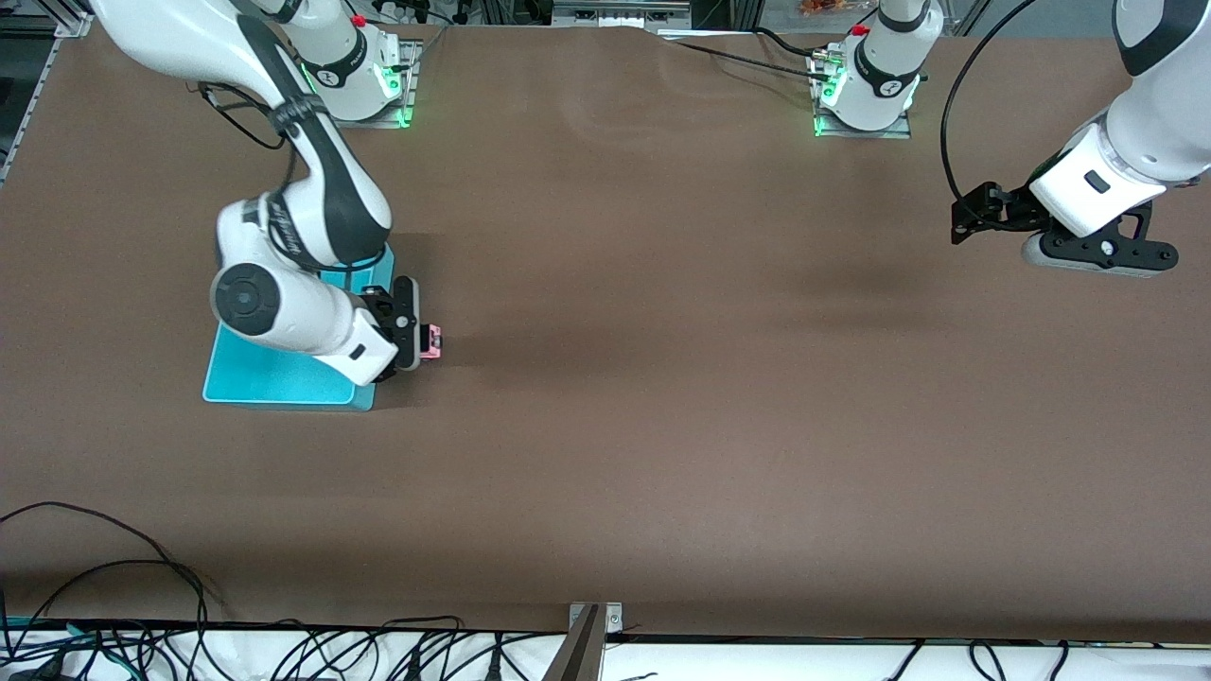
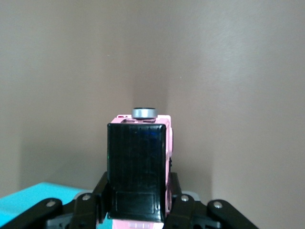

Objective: Wind and store pink jeep toy

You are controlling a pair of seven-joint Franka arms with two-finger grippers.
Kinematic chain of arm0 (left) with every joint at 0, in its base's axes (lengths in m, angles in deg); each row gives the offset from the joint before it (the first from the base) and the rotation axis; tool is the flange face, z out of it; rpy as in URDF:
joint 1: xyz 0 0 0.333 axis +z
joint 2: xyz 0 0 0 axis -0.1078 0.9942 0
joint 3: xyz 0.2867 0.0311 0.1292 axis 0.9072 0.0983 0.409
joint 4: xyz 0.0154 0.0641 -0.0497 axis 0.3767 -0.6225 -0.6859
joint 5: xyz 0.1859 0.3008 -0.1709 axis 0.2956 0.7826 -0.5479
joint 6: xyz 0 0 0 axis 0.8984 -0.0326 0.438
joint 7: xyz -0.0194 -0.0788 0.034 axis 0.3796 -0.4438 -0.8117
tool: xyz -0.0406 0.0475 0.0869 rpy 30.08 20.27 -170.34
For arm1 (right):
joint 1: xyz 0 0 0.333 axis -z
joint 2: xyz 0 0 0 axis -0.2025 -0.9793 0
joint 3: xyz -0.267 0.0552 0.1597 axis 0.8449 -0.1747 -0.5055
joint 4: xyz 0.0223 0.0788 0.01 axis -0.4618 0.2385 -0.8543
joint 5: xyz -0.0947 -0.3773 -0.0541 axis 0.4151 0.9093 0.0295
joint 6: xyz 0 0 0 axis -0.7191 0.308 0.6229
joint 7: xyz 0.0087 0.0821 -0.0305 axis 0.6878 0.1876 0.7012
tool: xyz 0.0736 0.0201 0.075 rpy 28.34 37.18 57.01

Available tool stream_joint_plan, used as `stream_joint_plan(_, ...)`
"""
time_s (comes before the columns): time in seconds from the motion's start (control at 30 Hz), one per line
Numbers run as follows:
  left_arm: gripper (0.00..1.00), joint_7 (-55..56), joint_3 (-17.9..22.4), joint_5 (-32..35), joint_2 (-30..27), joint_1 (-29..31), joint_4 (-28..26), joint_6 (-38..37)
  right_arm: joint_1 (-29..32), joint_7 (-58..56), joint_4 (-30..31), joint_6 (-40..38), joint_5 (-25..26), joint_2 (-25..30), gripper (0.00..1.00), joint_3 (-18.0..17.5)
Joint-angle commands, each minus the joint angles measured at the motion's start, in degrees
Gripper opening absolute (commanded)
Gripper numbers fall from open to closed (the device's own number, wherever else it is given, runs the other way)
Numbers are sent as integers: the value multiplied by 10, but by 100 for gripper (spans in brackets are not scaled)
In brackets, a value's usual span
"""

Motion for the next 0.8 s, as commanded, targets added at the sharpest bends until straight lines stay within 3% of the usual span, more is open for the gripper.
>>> stream_joint_plan(0.0,100,4,7,-7,12,-4,21,-15,38,-2,-60,-110,-15,15,23,1)
stream_joint_plan(0.27,100,7,8,-7,17,5,29,-15,106,-67,-60,-190,-21,43,24,5)
stream_joint_plan(0.4,100,7,8,-7,18,6,29,-15,127,-84,-26,-211,-21,44,24,11)
stream_joint_plan(0.77,100,8,8,-8,18,11,34,-13,129,-102,184,-45,-21,98,24,34)
